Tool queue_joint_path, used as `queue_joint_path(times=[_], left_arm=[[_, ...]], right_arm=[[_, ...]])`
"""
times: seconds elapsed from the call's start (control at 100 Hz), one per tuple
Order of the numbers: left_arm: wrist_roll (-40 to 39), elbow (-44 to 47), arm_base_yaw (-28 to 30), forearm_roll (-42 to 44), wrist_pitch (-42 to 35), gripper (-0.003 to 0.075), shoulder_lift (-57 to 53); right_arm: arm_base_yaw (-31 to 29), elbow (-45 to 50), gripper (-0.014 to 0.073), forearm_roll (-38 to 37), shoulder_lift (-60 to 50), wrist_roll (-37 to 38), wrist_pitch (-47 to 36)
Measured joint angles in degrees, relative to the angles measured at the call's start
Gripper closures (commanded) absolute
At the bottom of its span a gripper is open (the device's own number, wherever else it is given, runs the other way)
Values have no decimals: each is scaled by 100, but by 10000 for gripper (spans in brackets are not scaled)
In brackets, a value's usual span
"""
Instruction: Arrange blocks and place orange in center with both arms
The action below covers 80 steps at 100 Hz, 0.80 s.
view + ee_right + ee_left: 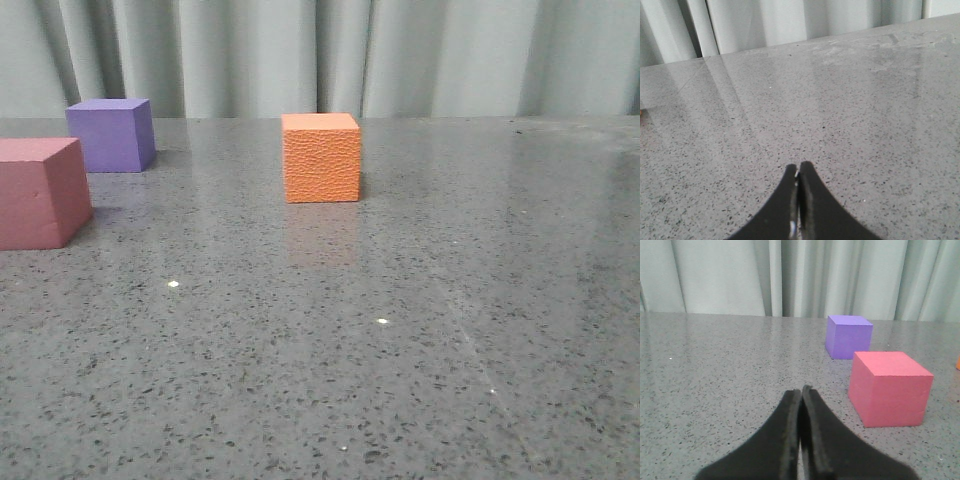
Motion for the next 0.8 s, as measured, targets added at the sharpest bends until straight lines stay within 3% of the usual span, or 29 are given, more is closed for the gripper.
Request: queue_joint_path(times=[0.22, 0.31, 0.5, 0.8], left_arm=[[-161, 0, -23, -244, -1078, 739, 0], [-275, -57, -23, -579, -1063, 739, 0], [-313, -1300, -23, -823, 691, 739, 291], [-218, -4227, -23, -846, 2917, 739, 2689]], right_arm=[[0, 0, 661, 0, 0, 0, 0], [0, 0, 661, 0, 0, 0, 0], [0, 0, 661, 0, 0, 0, -10], [0, 0, 661, 0, 0, 0, -10]])
